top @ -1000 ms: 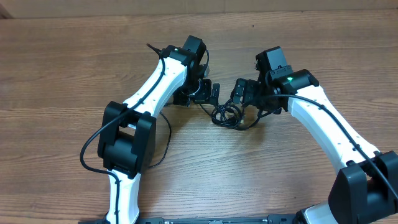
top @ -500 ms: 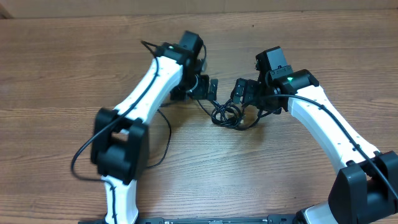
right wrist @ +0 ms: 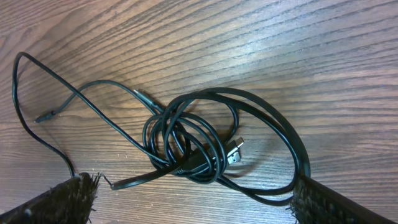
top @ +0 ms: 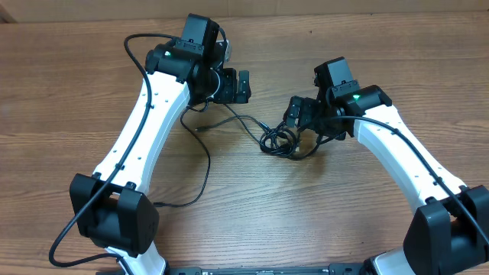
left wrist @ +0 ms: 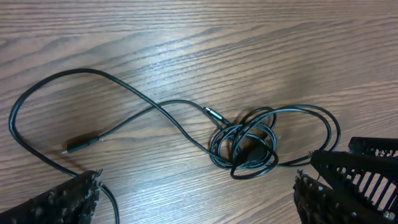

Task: Untangle cables

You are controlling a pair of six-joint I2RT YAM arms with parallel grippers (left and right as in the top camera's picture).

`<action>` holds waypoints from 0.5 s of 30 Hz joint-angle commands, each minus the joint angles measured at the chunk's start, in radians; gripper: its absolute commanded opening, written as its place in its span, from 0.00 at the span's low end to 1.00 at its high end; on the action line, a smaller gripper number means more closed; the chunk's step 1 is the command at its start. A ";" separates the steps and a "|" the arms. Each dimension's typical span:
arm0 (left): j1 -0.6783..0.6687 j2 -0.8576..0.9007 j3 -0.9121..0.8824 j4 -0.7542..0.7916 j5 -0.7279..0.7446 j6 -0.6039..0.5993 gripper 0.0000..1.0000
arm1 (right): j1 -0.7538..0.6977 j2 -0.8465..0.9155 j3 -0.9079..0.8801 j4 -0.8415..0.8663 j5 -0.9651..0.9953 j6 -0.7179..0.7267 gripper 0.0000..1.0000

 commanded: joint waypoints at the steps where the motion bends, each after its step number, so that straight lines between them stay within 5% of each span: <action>1: 0.002 -0.039 0.005 0.006 -0.056 0.007 1.00 | -0.003 -0.011 0.002 0.002 -0.002 -0.004 1.00; 15: 0.002 -0.138 0.005 -0.007 -0.131 0.008 0.99 | -0.003 -0.011 0.002 0.002 -0.002 -0.004 1.00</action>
